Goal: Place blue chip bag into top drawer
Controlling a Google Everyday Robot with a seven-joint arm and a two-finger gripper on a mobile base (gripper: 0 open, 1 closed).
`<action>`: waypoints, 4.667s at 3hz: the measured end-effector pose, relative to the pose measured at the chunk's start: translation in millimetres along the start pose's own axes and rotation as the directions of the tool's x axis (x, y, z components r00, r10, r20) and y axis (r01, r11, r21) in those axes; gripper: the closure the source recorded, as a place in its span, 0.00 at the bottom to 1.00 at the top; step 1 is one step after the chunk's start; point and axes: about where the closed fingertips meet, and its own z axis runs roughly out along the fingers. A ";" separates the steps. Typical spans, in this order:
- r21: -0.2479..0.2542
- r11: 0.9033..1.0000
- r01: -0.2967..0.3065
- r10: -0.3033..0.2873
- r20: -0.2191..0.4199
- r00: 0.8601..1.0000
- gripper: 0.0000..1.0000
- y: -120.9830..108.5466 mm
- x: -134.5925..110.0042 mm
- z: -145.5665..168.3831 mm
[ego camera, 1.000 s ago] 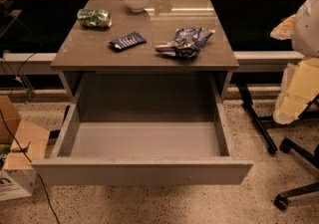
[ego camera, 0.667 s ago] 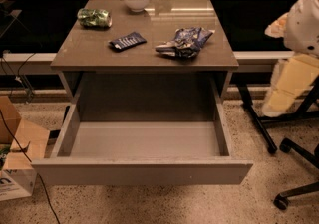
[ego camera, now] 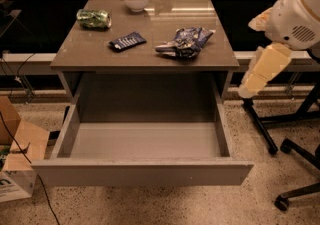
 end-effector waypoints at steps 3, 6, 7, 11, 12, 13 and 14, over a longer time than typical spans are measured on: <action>-0.095 0.995 -0.003 0.016 0.133 0.991 0.00 -82.7 1.2 88.5; -0.038 0.998 -0.047 0.055 0.221 0.974 0.00 -103.1 -35.1 127.6; -0.024 0.998 -0.064 0.067 0.260 0.963 0.00 -114.0 -53.1 146.5; -0.078 0.994 -0.080 0.101 0.308 0.946 0.72 -140.5 -83.5 211.4; -0.078 0.994 -0.080 0.101 0.308 0.946 0.95 -140.6 -83.5 211.6; -0.054 0.998 -0.043 0.058 0.331 0.942 1.00 -137.1 -99.4 198.9; -0.034 0.999 0.039 -0.023 0.374 0.927 1.00 -121.4 -121.4 172.9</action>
Offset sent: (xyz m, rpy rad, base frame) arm 0.1145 -0.0026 -0.0578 0.1968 0.0161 0.0477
